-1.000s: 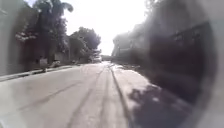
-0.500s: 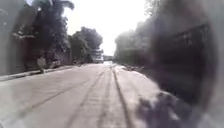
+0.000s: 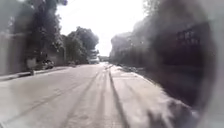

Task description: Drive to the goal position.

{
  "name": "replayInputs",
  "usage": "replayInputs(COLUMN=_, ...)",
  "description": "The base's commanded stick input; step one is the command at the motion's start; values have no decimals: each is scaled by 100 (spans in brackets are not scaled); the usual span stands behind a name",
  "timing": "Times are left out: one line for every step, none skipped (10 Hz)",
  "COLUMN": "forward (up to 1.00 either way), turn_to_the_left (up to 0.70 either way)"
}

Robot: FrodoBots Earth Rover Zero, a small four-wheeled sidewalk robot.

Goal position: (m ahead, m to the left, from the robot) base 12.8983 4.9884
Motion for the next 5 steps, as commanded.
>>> replayInputs(forward=100, turn_to_the_left=0)
replayInputs(forward=100, turn_to_the_left=0)
replayInputs(forward=100, turn_to_the_left=0)
replayInputs(forward=100, turn_to_the_left=0)
replayInputs(forward=100, turn_to_the_left=0)
